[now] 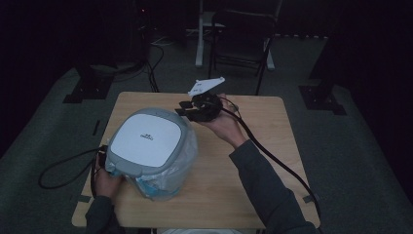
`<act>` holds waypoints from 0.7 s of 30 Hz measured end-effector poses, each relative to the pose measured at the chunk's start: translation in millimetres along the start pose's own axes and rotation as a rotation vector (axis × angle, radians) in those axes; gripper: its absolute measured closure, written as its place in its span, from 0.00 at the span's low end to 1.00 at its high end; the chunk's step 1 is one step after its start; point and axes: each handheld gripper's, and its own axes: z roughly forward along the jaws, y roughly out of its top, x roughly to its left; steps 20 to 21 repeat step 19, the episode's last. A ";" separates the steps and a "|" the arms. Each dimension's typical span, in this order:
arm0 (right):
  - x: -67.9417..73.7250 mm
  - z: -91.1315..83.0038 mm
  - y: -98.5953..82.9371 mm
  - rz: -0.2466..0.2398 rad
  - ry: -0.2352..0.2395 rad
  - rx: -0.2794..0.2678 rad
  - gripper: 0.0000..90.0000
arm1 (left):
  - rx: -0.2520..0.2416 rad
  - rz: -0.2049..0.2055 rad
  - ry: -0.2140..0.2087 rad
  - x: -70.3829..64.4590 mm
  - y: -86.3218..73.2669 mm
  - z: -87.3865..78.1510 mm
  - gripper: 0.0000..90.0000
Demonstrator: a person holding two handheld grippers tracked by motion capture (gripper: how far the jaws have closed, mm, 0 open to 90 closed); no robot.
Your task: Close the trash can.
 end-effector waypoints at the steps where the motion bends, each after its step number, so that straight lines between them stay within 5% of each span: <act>1: -2.1 -2.7 -3.1 0.003 -0.010 0.005 0.73 | 0.000 0.000 0.000 0.0 0.0 0.0 0.08; 7: -11.5 -12.5 -22.1 0.006 -0.052 0.023 0.70 | 0.000 0.000 0.000 0.0 0.0 0.0 0.08; 15: -25.1 -26.8 -71.0 0.026 -0.112 0.065 0.69 | -0.003 -0.004 0.001 -0.2 0.1 0.2 0.08; 19: -38.0 -35.8 -107.5 0.082 -0.142 0.080 0.69 | -0.002 -0.004 0.000 -0.2 0.1 0.2 0.08; 21: -38.0 -35.8 -107.5 0.082 -0.142 0.080 0.69 | -0.002 -0.004 0.000 -0.2 0.1 0.2 0.08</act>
